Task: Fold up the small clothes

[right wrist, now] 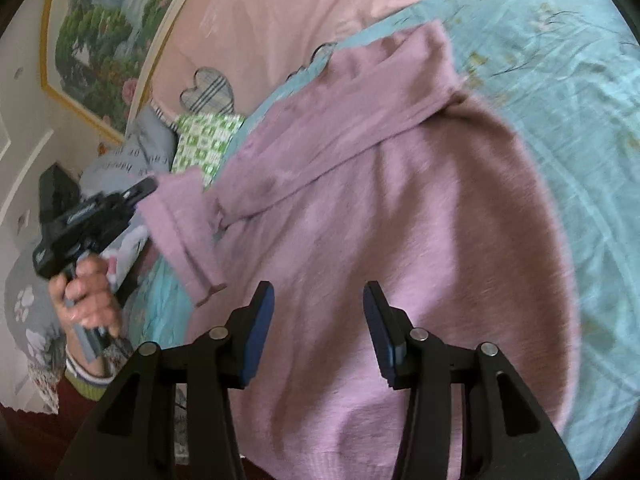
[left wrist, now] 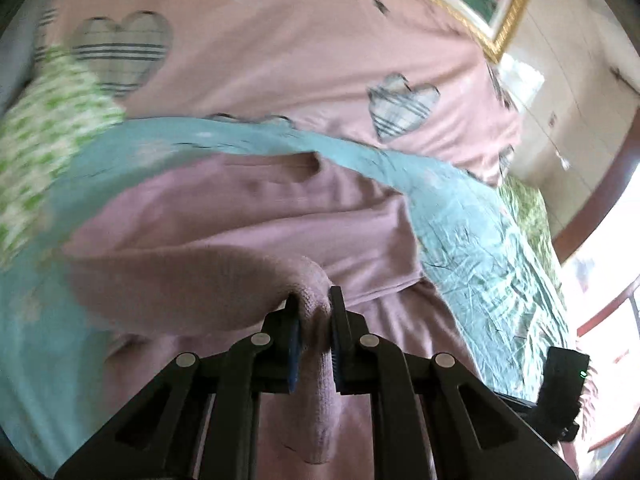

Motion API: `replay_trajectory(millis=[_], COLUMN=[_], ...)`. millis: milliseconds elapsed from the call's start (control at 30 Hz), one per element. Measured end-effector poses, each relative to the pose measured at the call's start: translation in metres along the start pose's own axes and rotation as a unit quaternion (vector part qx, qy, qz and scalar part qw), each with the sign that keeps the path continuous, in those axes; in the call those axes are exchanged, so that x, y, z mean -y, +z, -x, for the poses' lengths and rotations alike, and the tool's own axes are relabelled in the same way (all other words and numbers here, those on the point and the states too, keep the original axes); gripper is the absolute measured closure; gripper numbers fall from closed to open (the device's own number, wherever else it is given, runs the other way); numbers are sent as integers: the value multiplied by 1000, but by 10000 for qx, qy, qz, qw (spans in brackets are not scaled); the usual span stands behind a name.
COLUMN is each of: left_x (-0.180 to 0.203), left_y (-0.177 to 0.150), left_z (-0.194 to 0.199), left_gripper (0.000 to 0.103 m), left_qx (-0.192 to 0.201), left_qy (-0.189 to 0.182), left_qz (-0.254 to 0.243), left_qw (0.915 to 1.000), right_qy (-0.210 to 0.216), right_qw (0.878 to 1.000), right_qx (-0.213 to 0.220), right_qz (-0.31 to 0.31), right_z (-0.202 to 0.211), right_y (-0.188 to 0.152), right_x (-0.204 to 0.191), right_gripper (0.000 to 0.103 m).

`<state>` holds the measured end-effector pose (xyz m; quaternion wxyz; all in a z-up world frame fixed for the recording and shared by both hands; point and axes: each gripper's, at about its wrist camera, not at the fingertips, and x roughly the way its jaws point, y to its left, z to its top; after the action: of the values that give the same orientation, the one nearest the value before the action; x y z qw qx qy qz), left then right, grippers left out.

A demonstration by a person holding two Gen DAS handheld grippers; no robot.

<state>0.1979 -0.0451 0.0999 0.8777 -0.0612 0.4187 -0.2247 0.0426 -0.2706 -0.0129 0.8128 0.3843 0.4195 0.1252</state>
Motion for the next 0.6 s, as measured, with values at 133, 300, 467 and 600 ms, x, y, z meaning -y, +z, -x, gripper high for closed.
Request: replay_trajectory(millis=[133, 300, 467, 600], left_x=[32, 37, 20, 2], left_y=[20, 12, 1, -17], left_z=[-79, -162, -167, -123], left_gripper=[91, 80, 48, 39], left_qx=[-385, -917, -1120, -880], left_qy=[55, 198, -61, -51], left_qz=[-372, -600, -392, -389], left_qw=[9986, 9938, 9929, 9953], right_qy=[-196, -385, -394, -262], right_qw=[9995, 9987, 9988, 9995], right_qx=[143, 167, 67, -40], right_qz=[-210, -301, -270, -177], right_z=[14, 18, 6, -16], right_y=[9, 22, 34, 41], right_x=[23, 38, 35, 22], right_gripper=[55, 55, 44, 42])
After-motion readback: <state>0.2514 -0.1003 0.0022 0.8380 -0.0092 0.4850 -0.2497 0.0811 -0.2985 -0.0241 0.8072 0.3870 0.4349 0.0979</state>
